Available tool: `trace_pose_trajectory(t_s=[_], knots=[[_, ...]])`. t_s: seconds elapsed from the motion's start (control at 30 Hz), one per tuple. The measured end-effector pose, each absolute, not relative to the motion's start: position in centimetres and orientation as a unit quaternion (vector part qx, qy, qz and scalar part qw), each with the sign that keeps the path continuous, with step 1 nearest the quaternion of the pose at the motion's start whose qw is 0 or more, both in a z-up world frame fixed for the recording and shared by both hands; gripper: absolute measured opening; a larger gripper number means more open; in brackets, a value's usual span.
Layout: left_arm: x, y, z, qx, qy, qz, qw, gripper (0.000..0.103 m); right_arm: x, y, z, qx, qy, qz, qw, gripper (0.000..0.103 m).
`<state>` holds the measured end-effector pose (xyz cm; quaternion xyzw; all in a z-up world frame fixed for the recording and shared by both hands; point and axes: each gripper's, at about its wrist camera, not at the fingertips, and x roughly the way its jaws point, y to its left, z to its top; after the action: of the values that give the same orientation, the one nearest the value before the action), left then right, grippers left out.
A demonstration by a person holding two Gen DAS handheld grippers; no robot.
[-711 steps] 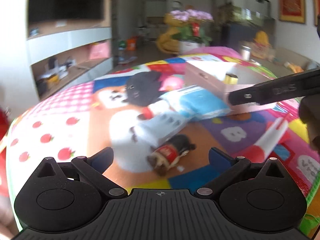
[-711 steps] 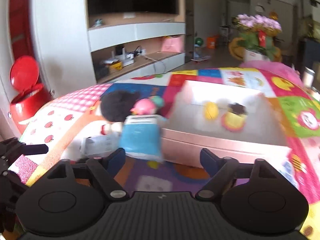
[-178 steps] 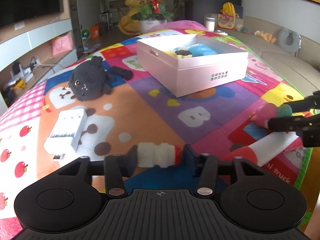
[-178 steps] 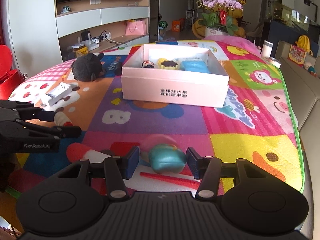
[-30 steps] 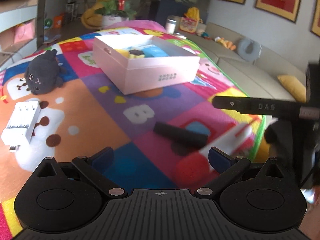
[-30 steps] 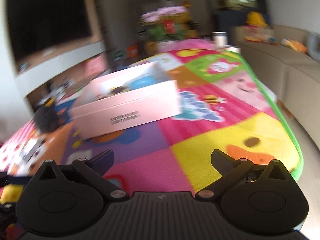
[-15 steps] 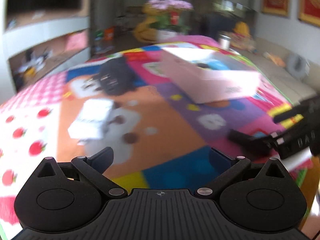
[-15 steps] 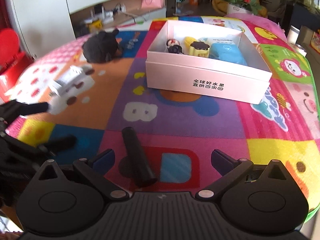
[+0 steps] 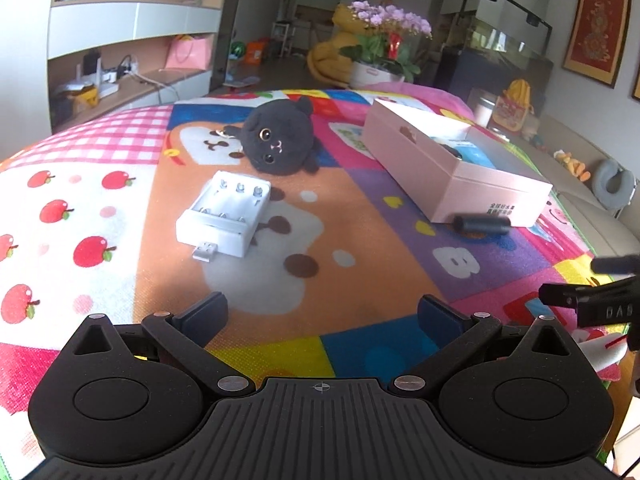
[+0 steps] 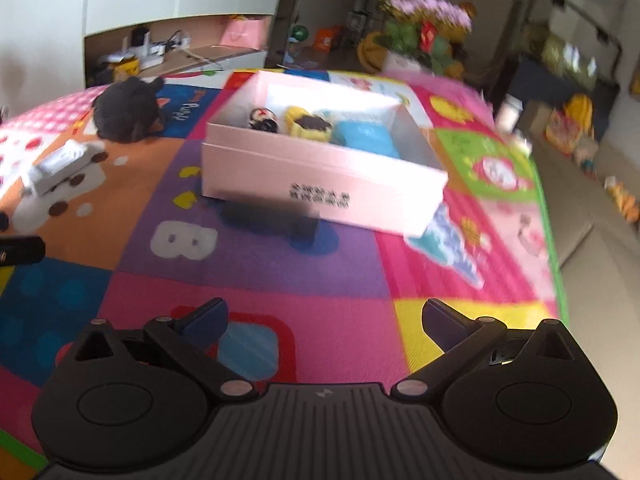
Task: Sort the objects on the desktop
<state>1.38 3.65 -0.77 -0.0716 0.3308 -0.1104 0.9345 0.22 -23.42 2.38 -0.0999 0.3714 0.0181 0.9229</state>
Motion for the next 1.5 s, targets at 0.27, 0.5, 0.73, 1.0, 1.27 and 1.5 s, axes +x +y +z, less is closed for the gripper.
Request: trace_pose_trajectory(t_s=[0.27, 0.5, 0.73, 1.0, 1.27, 1.5], knots=[[1.4, 3.4, -0.8, -0.067, 0.331, -0.108, 0.935, 0.103, 1.9, -25.4, 3.1, 0.049, 0.381, 0.062, 0.921, 0.103], [1.5, 3.3, -0.9, -0.065, 0.331, -0.108, 0.935, 0.103, -3.9, -26.6, 5.9, -0.016, 0.29, 0.115, 0.95, 0.103], [1.3, 3.4, -0.6, -0.075, 0.325, -0.111, 0.936, 0.103, -5.4, -32.7, 6.3, 0.032, 0.305, -0.034, 0.951, 0.103], [-1.9, -5.1, 1.9, 0.039, 0.288, -0.328, 0.899, 0.103, -7.0, -35.6, 3.9, 0.057, 0.326, -0.106, 0.938, 0.086], [-2.1, -9.8, 0.2, 0.119, 0.313, -0.377, 0.864, 0.074, -6.9, -35.5, 3.9, 0.084, 0.316, -0.097, 0.94, 0.086], [-2.9, -9.5, -0.2, 0.15, 0.305, -0.367, 0.866, 0.044, -4.4, -33.2, 4.6, 0.066, 0.308, -0.065, 0.947, 0.09]])
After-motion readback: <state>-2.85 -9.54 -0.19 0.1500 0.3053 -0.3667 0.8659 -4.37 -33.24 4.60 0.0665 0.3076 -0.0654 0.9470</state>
